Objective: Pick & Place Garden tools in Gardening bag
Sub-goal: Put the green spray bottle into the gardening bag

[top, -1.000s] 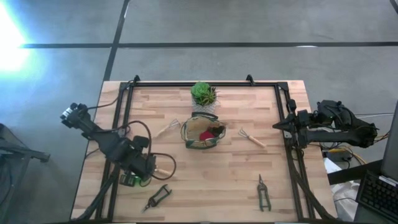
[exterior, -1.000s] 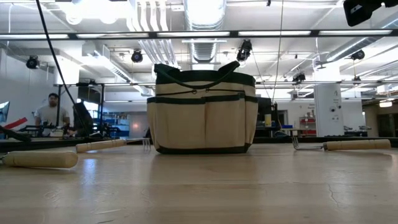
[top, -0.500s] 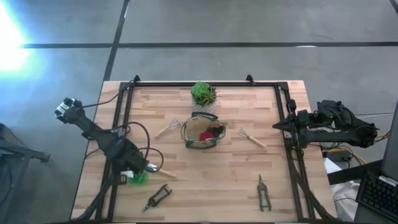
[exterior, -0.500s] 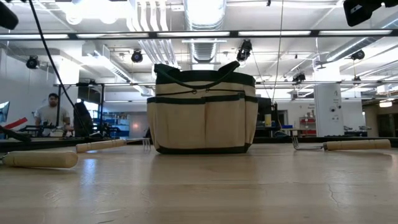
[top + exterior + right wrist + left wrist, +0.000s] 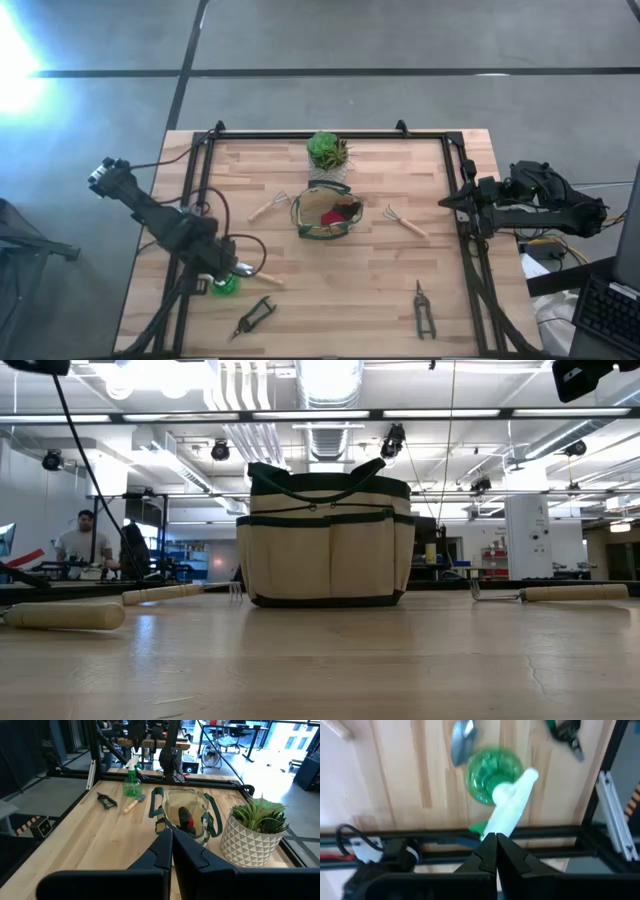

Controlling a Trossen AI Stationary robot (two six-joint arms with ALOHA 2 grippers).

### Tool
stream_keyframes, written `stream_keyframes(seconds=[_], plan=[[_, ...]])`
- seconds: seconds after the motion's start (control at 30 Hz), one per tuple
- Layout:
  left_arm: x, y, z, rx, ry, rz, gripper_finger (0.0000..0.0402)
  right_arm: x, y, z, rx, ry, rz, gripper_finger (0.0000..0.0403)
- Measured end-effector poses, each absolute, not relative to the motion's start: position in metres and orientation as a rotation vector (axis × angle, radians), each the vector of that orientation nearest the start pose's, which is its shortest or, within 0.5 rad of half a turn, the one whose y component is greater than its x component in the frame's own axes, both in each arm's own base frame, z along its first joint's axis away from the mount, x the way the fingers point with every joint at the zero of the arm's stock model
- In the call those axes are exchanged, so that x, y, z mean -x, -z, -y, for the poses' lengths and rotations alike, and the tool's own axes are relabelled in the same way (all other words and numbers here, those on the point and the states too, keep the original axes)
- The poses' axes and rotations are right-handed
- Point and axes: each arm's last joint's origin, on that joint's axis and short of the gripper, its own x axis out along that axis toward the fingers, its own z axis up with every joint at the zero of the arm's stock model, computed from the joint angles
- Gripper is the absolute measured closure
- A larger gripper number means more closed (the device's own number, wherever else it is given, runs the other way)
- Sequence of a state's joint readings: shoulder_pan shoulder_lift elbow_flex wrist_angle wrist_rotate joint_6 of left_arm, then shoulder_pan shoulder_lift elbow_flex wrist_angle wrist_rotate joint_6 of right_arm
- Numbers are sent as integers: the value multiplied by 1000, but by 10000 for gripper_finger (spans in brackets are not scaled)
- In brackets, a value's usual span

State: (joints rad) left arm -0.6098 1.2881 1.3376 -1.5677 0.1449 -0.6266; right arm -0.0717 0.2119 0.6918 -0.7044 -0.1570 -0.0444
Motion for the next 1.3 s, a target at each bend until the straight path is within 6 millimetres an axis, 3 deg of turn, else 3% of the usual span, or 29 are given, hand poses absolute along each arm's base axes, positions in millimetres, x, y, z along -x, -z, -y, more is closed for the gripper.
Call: stream_keyframes(seconds=[0.3, 0.5, 0.63, 0.73, 0.9, 1.0, 1.13, 1.3], plan=[[-171, -347, 124, 306, 118, -1422, 396, -46, -304, -1, 19, -90, -221, 394], [-181, -350, 128, 285, 148, -1284, 396, -46, -304, -1, 19, -90, -221, 394], [-187, -352, 127, 290, 52, -1178, 391, -46, -304, -1, 19, -90, -222, 394], [-187, -352, 125, 306, -38, -1155, 362, -46, -304, -1, 19, -90, -222, 394], [-182, -349, 120, 286, -112, -1190, 286, -46, -304, -1, 19, -90, -221, 394], [-177, -348, 120, 204, -11, -1267, 251, -46, -304, -1, 19, -90, -222, 394], [-173, -347, 123, 111, 159, -1338, 239, -46, -304, -1, 19, -90, -222, 394], [-170, -346, 122, 93, 169, -1369, 249, -46, -304, -1, 19, -90, -222, 394]])
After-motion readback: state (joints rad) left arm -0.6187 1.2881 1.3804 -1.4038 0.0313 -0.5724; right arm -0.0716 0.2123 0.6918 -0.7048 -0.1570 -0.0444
